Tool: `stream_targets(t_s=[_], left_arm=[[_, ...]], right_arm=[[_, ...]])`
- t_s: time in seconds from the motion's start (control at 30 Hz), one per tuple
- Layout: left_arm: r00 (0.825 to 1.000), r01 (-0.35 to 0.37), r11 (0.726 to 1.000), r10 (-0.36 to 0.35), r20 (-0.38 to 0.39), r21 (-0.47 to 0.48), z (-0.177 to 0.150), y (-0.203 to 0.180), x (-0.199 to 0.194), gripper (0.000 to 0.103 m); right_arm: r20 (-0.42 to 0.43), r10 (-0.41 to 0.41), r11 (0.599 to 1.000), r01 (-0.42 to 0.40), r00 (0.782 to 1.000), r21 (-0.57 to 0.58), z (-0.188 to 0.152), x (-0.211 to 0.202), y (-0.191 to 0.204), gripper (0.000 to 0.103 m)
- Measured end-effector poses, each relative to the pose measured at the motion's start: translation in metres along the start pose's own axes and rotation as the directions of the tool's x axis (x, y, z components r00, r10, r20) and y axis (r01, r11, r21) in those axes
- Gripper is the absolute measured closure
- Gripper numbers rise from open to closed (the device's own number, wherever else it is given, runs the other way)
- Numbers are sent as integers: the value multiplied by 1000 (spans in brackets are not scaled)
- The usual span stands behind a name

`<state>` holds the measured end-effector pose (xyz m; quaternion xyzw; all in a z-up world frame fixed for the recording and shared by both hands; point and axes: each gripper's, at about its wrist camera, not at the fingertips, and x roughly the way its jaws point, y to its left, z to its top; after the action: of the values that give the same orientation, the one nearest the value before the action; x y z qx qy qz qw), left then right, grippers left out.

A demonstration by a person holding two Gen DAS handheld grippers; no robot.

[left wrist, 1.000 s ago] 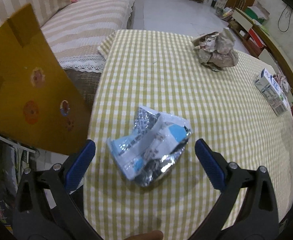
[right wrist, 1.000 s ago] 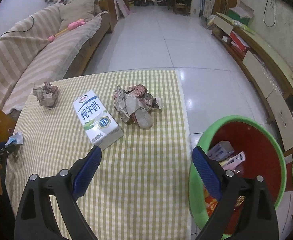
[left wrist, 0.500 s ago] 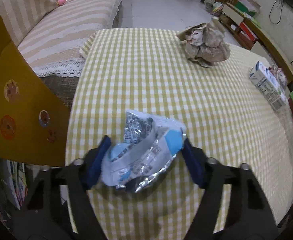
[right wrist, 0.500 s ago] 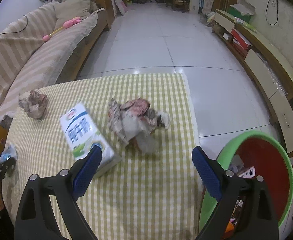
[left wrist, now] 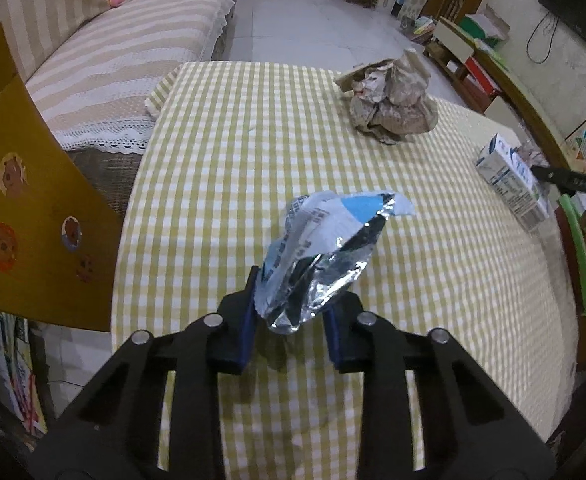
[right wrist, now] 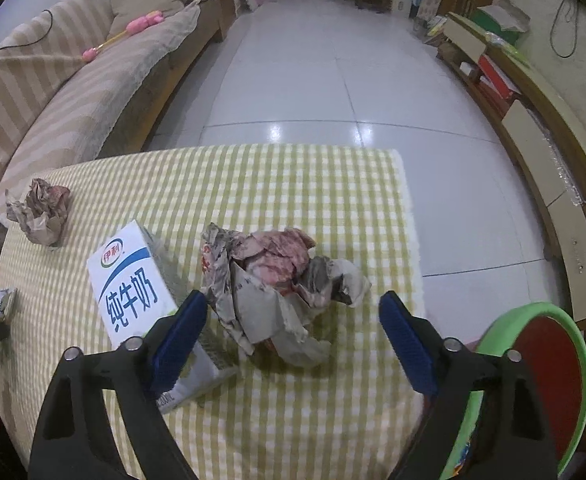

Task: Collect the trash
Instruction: 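Grasp the silver foil wrapper with the left tool while the right tool grasps crumpled paper, then carry the foil wrapper and crumpled paper over the bucket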

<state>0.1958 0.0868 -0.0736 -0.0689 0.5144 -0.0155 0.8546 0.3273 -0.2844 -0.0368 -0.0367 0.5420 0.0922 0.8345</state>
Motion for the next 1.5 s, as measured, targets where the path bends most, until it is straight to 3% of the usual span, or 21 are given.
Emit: stream_targets(t_s=[0.1, 0.17, 0.37, 0.93, 1.5], left_arm=[[1000, 11, 1000, -11, -2, -6, 1, -1, 1, 78], [1000, 14, 1000, -14, -2, -4, 1, -1, 1, 78], [1000, 25, 1000, -25, 12, 7, 0, -5, -1, 78], [996, 74, 997, -74, 47, 7, -9, -15, -24, 78], [986, 147, 989, -150, 76, 32, -32, -64, -67, 78]], right_arm=[[-5, 5, 1000, -5, 1000, -26, 0, 2, 7, 32], [-16, 7, 999, -8, 1000, -48, -1, 3, 12, 51], [-35, 4, 995, -7, 999, -97, -5, 2, 22, 80], [67, 94, 996, -94, 993, -9, -50, -84, 13, 82], [128, 201, 980, -200, 971, -21, -104, -162, 23, 83]])
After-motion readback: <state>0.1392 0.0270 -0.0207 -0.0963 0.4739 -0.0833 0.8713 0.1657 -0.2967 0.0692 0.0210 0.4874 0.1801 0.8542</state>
